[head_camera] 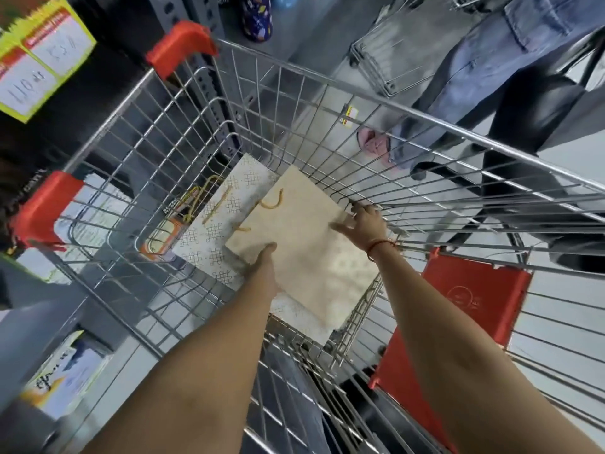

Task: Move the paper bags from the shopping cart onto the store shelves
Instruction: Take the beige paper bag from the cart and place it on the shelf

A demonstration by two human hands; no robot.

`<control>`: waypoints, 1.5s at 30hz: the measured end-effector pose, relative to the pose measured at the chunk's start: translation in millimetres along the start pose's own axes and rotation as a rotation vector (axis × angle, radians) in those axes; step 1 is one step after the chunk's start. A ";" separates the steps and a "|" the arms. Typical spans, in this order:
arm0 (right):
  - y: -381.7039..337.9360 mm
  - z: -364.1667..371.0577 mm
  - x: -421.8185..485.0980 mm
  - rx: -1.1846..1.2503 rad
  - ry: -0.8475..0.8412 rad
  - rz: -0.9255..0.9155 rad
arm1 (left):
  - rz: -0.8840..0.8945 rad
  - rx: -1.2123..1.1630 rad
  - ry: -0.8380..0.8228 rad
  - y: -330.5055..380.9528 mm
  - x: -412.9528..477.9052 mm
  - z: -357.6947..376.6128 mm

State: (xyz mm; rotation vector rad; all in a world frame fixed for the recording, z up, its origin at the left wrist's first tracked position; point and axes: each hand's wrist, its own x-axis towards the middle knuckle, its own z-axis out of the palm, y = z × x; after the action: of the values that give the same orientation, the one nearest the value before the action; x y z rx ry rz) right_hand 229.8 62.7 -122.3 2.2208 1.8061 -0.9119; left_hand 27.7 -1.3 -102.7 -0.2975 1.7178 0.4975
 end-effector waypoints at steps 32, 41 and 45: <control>-179.7 -235.2 -250.6 0.944 0.796 -0.410 | 1.142 -0.246 -0.410 155.9 -324.5 -146.7; -282.2 -204.9 -268.1 1.164 0.653 -0.565 | 1.268 -0.245 -0.329 162.2 -325.2 -258.2; -358.1 -165.8 -274.2 1.246 0.527 -0.619 | 1.368 -0.317 -0.098 156.4 -302.4 -335.3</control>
State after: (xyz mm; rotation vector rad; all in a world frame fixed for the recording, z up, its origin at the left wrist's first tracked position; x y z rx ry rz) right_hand -68.1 5.6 250.4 2.6745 2.7206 -2.2330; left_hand -271.4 -48.5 267.0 0.7528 1.5306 1.7289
